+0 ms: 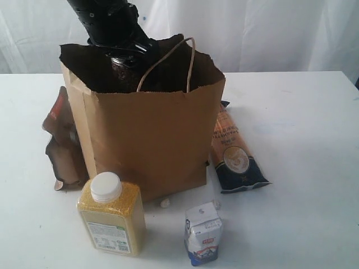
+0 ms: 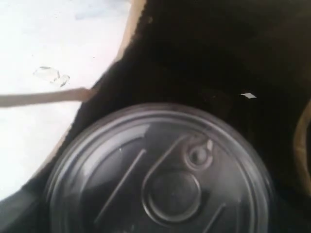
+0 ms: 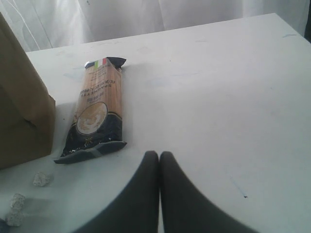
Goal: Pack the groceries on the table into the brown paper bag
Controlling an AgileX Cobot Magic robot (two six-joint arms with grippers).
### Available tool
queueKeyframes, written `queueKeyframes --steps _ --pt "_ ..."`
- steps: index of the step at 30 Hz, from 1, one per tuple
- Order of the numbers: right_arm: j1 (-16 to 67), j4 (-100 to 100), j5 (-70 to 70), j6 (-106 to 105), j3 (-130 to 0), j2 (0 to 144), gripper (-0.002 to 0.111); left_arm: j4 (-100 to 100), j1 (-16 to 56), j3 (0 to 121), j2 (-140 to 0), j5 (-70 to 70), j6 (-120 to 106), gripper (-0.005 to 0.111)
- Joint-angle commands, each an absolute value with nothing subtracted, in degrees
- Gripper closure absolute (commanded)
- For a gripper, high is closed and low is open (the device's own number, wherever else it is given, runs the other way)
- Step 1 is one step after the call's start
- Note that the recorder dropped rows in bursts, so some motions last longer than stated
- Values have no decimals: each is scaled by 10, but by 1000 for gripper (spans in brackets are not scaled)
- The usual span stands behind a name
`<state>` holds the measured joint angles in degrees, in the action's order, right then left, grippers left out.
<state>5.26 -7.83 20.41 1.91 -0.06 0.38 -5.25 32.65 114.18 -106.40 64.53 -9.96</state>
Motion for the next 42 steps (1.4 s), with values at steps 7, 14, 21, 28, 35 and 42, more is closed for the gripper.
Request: queueKeyframes --steps 7,14,21,28,35,42 --pt "49 -76 197 12 0 0 108 -90 328 1183 -1074 689 -118 107" --pt "49 -76 197 12 0 0 108 -107 328 1261 -1074 700 -118 107" --pt "49 -76 197 21 0 0 108 -116 343 1239 -1101 693 -118 107" --pt "49 -77 197 22 0 0 108 -104 356 1236 -1137 697 -125 107" --pt "49 -79 197 22 0 0 108 -46 356 1235 -1097 700 -125 107" --pt "49 -79 197 22 0 0 108 -22 356 1235 -1046 700 -123 107"
